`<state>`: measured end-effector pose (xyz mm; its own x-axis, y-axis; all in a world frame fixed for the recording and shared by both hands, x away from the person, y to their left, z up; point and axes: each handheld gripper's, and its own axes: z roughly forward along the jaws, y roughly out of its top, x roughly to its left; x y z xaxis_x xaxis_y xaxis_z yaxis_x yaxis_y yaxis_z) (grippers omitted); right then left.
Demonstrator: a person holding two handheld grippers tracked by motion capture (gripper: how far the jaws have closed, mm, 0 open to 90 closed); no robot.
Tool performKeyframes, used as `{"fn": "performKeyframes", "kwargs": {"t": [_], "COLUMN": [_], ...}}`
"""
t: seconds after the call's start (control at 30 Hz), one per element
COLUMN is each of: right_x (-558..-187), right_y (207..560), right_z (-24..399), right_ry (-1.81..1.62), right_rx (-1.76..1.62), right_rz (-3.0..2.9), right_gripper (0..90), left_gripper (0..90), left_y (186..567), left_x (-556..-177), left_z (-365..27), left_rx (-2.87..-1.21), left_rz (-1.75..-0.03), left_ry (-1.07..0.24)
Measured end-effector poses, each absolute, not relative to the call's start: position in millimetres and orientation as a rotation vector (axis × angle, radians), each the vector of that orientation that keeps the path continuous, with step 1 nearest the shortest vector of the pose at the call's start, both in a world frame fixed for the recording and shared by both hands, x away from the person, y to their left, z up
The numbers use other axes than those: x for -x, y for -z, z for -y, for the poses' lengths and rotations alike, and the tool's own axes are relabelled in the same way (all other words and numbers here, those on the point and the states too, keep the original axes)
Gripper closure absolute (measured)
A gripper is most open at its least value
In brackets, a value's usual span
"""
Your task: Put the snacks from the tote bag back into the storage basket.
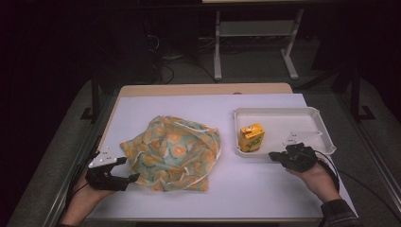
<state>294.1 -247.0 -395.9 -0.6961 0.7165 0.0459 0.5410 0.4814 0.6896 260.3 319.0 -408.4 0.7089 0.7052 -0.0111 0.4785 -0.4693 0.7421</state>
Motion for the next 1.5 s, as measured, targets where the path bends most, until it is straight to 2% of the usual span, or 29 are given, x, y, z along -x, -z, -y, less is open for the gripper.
{"fn": "performKeyframes", "kwargs": {"t": [0.9,1.5], "right_x": [-355,-361], "right_y": [399,403], "right_z": [249,242], "right_ry": [-1.06,-1.069], "right_rx": [-1.103,-1.083], "right_rz": [-2.417,-2.455], "right_gripper": [89.8,89.8], "left_gripper": [19.5,19.6], "left_y": [410,410], "left_x": [-260,-262], "left_z": [-318,-318], "left_rx": [-2.171,-2.173], "left_rz": [-0.895,-0.892], "left_ry": [-0.384,-0.381]}}
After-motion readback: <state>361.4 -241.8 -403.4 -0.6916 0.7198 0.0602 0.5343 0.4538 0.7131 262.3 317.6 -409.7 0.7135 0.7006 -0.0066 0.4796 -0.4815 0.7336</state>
